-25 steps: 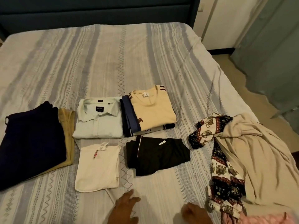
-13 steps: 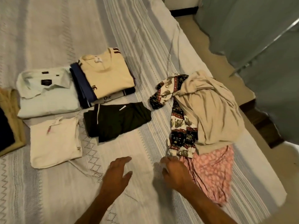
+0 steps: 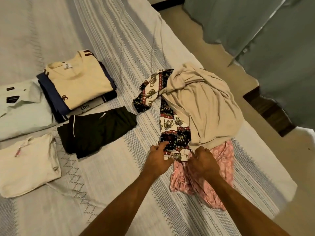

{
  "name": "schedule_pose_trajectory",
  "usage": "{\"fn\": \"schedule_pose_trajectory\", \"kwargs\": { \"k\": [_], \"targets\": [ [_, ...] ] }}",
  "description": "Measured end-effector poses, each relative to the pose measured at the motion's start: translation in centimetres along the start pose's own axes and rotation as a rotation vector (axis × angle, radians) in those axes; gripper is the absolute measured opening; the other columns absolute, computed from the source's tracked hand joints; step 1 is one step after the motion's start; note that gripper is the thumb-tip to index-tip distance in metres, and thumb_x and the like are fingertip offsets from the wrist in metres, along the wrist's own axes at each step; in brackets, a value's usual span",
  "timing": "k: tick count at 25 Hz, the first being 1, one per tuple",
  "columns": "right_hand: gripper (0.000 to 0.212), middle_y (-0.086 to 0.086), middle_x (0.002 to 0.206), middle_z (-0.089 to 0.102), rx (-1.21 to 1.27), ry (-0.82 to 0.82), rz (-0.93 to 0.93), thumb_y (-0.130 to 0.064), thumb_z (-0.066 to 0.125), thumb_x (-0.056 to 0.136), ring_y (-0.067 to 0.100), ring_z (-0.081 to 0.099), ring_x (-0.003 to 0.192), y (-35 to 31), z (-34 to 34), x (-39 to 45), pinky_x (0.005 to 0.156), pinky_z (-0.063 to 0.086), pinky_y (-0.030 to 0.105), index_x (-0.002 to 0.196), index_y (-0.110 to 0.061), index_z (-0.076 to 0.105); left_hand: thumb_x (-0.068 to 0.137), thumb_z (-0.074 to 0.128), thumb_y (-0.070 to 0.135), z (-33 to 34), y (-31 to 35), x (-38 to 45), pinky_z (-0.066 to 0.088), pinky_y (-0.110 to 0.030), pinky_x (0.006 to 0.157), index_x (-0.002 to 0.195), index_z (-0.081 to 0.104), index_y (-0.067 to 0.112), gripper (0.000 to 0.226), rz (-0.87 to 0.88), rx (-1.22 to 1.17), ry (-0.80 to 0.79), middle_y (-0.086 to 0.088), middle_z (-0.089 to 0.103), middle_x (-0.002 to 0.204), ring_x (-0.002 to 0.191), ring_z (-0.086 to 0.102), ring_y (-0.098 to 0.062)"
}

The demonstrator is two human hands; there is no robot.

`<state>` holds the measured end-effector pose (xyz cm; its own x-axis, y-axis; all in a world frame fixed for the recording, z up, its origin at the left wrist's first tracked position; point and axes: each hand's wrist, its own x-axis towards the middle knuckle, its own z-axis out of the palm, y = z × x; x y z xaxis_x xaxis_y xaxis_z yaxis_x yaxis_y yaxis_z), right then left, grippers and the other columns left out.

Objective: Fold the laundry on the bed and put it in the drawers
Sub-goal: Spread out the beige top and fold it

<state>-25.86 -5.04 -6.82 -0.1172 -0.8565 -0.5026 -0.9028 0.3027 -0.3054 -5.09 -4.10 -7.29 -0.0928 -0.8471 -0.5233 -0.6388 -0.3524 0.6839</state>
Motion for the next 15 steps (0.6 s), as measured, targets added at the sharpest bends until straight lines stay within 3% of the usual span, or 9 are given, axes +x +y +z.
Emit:
{"fn": "schedule_pose_trajectory", "kwargs": {
  "k": [2,5,7,9,12,15],
  "targets": [
    [0.026,0.012,0.112,0.058,0.04,0.044,0.006,-0.027,0.057,0.099,0.025,0.057,0.09,0.3,0.7,-0.4,0.07,0.046,0.034,0.118,-0.009,0.056,0.096,0.071,0.035,1.1,0.4,0.5,0.051,-0.039,0.091,0.156,0.031,0.031,0.072,-0.067,0.038,0.09,-0.012,0.045,0.136,0.12,0.056,-0.03],
    [0.024,0.007,0.105,0.06,0.155,0.06,0.029,-0.032,0.058,0.099,0.021,0.057,0.087,0.8,1.2,0.0,0.072,0.049,0.036,0.115,-0.013,0.056,0.099,0.069,0.032,1.3,-0.6,0.7,0.059,-0.04,0.079,0.135,0.052,0.016,0.043,-0.032,-0.045,0.277,-0.006,0.069,0.109,0.098,0.071,-0.026],
    [0.025,0.003,0.102,0.065,0.26,0.035,0.081,-0.034,0.06,0.101,0.021,0.062,0.087,1.0,1.2,0.3,0.076,0.053,0.037,0.117,-0.015,0.056,0.098,0.071,0.029,0.9,-2.3,0.4,0.064,-0.043,0.069,0.121,0.061,0.017,0.027,0.007,-0.233,0.241,-0.004,0.073,0.1,0.084,0.075,-0.022],
    [0.026,-0.002,0.098,0.067,0.381,0.016,0.136,-0.034,0.063,0.101,0.021,0.068,0.085,1.2,1.0,0.4,0.081,0.058,0.041,0.118,-0.017,0.055,0.098,0.071,0.028,0.2,-4.2,-0.7,0.066,-0.043,0.069,0.114,0.065,0.023,0.018,0.032,-0.34,0.167,0.0,0.075,0.107,0.091,0.076,-0.018],
    [0.035,-0.002,0.092,0.062,0.336,0.116,0.14,-0.04,0.067,0.097,0.019,0.066,0.08,0.6,0.2,0.8,0.076,0.06,0.047,0.116,-0.019,0.047,0.098,0.07,0.031,-1.1,-6.9,-1.8,0.066,-0.044,0.074,0.113,0.064,0.033,0.015,0.046,-0.375,0.169,0.005,0.075,0.108,0.097,0.075,-0.016],
    [0.052,0.003,0.103,0.065,0.317,0.161,0.09,-0.049,0.071,0.09,0.018,0.068,0.082,-0.2,0.0,2.3,0.074,0.062,0.045,0.125,-0.022,0.044,0.099,0.069,0.018,-2.0,-6.8,-3.0,0.066,-0.046,0.074,0.112,0.066,0.027,0.016,-0.017,-0.503,0.149,0.001,0.076,0.106,0.096,0.076,-0.02]
  ]
}}
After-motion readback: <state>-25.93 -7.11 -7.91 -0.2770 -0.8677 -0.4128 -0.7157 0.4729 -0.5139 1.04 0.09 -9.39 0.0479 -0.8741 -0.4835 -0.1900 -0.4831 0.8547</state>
